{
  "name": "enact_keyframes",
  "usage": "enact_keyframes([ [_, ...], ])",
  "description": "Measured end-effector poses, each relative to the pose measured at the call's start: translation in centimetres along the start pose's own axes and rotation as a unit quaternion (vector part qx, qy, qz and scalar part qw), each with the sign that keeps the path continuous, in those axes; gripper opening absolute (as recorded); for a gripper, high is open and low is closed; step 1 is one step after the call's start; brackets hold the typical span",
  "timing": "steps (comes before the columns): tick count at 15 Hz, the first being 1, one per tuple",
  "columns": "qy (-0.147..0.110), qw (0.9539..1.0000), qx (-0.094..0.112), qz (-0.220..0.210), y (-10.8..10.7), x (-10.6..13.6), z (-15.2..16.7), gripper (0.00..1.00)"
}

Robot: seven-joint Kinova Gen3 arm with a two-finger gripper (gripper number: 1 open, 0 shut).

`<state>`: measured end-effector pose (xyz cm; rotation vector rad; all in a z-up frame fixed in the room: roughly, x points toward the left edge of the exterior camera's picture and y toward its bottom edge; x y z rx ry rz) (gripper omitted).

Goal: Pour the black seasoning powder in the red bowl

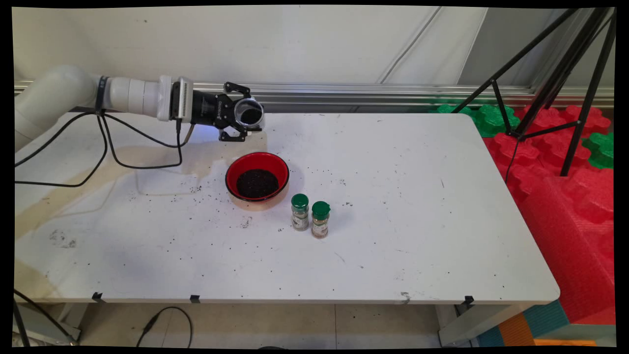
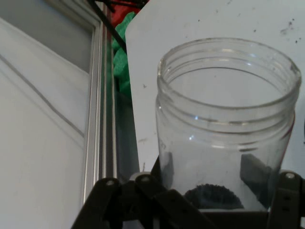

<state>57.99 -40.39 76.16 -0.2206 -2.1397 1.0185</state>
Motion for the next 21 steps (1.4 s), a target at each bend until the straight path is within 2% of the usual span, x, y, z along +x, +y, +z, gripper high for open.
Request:
enact_keyframes([
  [5, -0.003, 0.9978, -0.004, 0.066, 0.4, 0.3, 0.0, 0.0],
  [11, -0.006, 0.9889, -0.009, 0.148, 0.9, 0.7, 0.1, 0.0],
  [15, -0.007, 0.9791, -0.012, 0.203, 1.3, 1.1, 0.2, 0.0],
  [21, -0.011, 0.9602, -0.013, 0.279, 1.6, 1.5, 0.5, 0.0],
])
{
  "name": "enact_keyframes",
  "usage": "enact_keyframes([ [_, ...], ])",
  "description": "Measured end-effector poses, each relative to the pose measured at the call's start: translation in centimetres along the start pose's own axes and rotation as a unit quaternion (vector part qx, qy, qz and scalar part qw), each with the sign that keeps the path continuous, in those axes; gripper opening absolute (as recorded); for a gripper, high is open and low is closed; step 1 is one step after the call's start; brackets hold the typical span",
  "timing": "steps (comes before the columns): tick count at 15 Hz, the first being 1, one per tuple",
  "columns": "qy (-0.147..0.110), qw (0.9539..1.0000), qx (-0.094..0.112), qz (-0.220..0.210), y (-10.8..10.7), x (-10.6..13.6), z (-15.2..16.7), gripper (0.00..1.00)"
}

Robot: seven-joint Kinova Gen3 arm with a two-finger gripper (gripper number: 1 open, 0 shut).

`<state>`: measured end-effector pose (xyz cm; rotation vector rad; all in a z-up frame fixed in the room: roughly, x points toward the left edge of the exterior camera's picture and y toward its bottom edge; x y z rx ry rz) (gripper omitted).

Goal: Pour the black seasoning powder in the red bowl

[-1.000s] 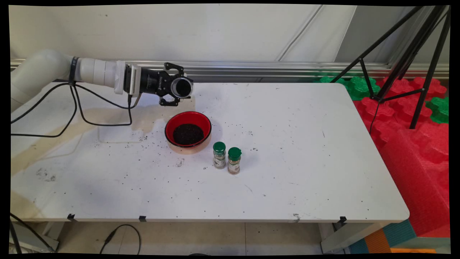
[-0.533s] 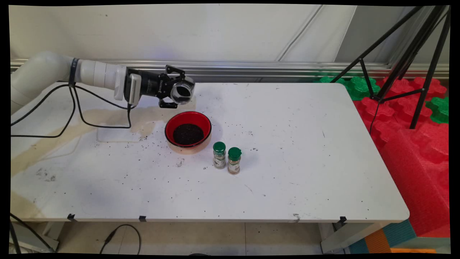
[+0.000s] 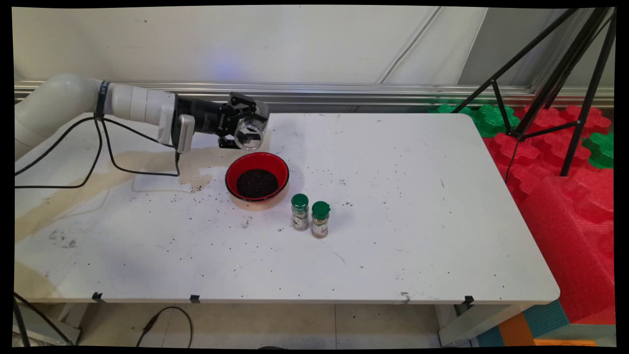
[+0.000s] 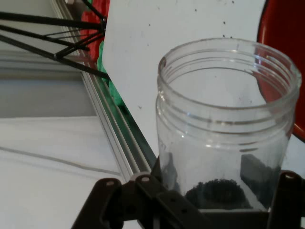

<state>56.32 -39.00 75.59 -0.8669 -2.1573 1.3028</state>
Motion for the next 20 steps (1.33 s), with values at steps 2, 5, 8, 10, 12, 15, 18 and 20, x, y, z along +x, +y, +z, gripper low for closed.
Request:
enact_keyframes([
  [2, -0.002, 0.9996, 0.0, 0.028, 0.0, 0.2, 0.0, 0.0],
  [5, -0.003, 0.9976, 0.0, 0.069, 0.1, 0.4, 0.1, 0.0],
  [8, -0.004, 0.9939, -0.001, 0.11, 0.2, 0.7, 0.2, 0.0],
  [10, -0.005, 0.9908, -0.001, 0.135, 0.2, 0.8, 0.2, 0.0],
  [12, -0.006, 0.9869, -0.002, 0.161, 0.2, 0.9, 0.3, 0.0],
  [15, -0.008, 0.9807, -0.001, 0.196, 0.2, 1.1, 0.3, 0.0],
  [18, -0.01, 0.9742, 0.0, 0.226, 0.1, 1.2, 0.3, 0.0],
  [20, -0.011, 0.97, 0.001, 0.243, 0.1, 1.3, 0.3, 0.0],
])
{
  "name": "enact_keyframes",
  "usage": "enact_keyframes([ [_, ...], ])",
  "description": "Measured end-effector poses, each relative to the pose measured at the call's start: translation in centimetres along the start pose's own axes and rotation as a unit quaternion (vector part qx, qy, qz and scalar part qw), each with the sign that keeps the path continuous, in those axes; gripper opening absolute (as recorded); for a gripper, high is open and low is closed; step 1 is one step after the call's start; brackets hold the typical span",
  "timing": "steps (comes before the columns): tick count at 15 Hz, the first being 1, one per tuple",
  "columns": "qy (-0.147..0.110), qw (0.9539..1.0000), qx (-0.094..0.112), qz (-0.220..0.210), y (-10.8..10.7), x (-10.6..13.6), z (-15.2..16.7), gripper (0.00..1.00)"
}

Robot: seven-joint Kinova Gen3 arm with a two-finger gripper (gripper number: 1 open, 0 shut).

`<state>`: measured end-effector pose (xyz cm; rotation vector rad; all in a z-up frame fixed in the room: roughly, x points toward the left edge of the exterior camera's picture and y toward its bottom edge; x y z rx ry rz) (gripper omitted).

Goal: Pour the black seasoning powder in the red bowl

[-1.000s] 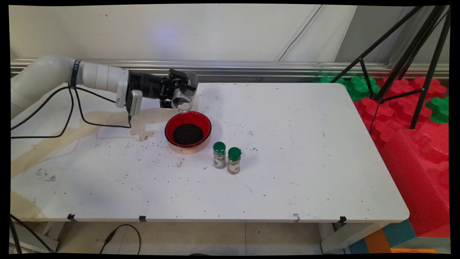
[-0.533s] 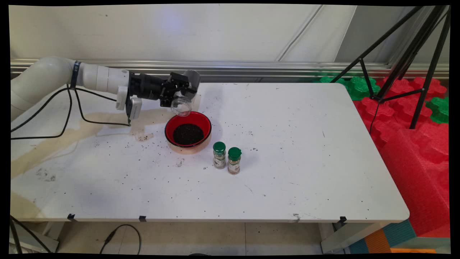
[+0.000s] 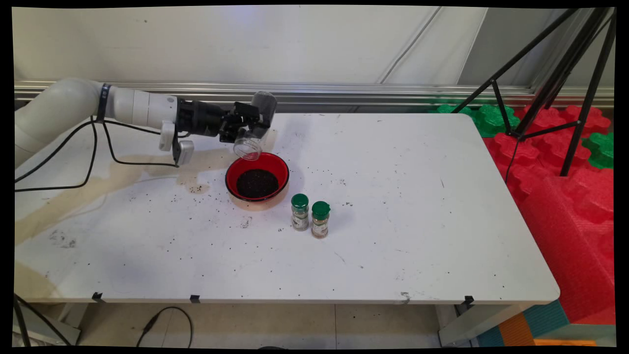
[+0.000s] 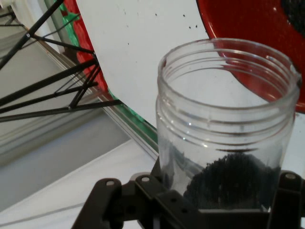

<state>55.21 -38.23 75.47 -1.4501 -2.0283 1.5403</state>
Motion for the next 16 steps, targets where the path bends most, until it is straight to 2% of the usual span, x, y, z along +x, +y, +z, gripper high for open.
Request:
enact_keyframes([
  [9, -0.003, 0.9978, 0.008, 0.066, -0.54, 0.45, 0.06, 0.0],
  [16, -0.007, 0.9935, 0.015, 0.113, -0.96, 0.64, 0.13, 0.0],
])
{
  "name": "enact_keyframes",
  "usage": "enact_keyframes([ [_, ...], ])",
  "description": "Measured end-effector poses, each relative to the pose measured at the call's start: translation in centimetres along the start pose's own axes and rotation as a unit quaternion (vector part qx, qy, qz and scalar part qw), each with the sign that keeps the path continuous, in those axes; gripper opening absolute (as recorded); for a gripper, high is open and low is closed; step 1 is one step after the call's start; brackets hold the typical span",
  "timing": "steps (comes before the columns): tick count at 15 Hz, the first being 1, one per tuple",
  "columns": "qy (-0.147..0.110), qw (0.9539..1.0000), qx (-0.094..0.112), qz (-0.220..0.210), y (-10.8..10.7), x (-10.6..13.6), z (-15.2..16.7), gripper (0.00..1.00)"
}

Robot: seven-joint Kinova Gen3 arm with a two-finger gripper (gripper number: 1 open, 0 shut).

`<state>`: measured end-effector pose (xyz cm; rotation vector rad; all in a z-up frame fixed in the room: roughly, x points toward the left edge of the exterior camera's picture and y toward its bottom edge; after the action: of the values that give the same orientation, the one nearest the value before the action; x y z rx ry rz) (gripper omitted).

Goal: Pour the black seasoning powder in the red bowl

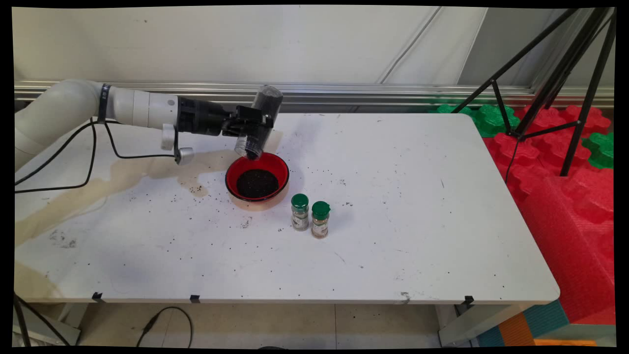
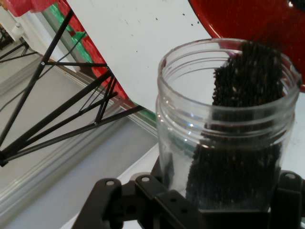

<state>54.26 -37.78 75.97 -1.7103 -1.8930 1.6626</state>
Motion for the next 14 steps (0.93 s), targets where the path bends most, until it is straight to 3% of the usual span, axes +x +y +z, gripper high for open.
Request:
enact_keyframes([
  [14, -0.008, 0.9982, 0.012, 0.059, -0.76, 0.53, -0.21, 0.0],
])
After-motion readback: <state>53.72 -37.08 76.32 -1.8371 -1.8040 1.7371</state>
